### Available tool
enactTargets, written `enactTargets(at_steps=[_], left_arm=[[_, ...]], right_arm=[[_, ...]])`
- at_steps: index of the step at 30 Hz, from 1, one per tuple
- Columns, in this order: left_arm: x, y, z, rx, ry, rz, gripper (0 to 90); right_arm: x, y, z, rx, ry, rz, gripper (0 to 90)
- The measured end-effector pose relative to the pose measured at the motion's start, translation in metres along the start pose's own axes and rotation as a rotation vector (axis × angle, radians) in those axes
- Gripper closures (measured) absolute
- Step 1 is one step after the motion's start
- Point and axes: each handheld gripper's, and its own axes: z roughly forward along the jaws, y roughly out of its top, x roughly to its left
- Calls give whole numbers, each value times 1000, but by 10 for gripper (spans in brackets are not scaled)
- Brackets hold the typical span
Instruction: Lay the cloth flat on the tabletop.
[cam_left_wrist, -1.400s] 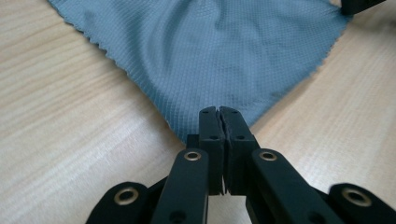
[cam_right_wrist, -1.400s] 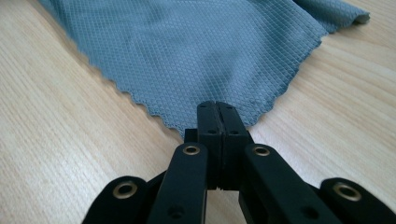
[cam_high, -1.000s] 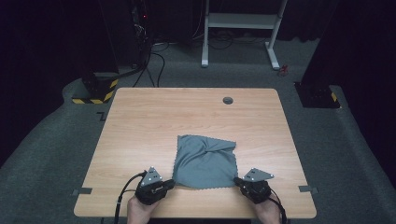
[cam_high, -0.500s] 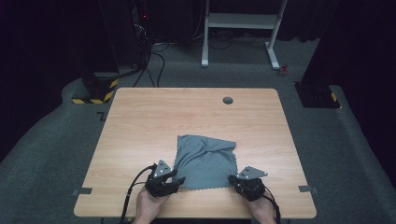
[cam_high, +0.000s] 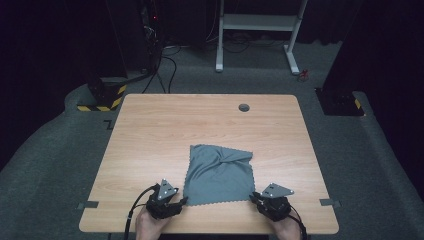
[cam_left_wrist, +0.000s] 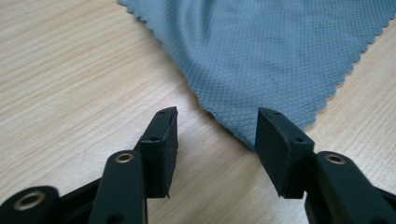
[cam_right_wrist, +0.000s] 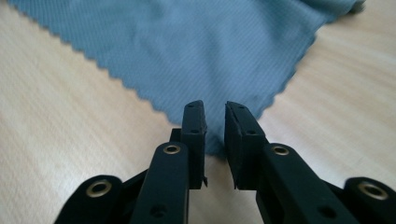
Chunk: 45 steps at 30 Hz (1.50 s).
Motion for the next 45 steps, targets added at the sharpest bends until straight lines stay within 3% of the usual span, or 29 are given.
enactTargets(at_steps=[5, 10, 14, 17, 20, 27, 31, 37, 42, 45], left_arm=[[7, 16, 5, -53, -21, -28, 455], [23, 42, 28, -54, 9, -62, 453], [40, 63, 42, -60, 21, -103, 485], [49, 77, 52, -57, 30, -107, 496], [58, 88, 62, -31, 57, -105, 498], [73, 104, 83, -8, 73, -151, 510], [76, 112, 97, 39, 71, -140, 511], [81, 122, 114, 93, 96, -139, 477], [84, 124, 119, 100, 91, -157, 473], [84, 123, 122, 109, 99, -138, 473]], right_arm=[[-18, 23, 2, -38, -28, 20, 763], [-33, 46, 22, -28, -43, 24, 747], [-52, 63, 33, -43, -61, 85, 749], [-57, 74, 39, -27, -121, 51, 754], [-59, 82, 47, -13, -125, 43, 762], [-77, 89, 65, 0, -119, 129, 768], [-86, 91, 73, -6, -130, 170, 751], [-94, 94, 84, 36, -150, 200, 694], [-99, 94, 88, 55, -143, 219, 672], [-101, 93, 91, 67, -136, 226, 680]])
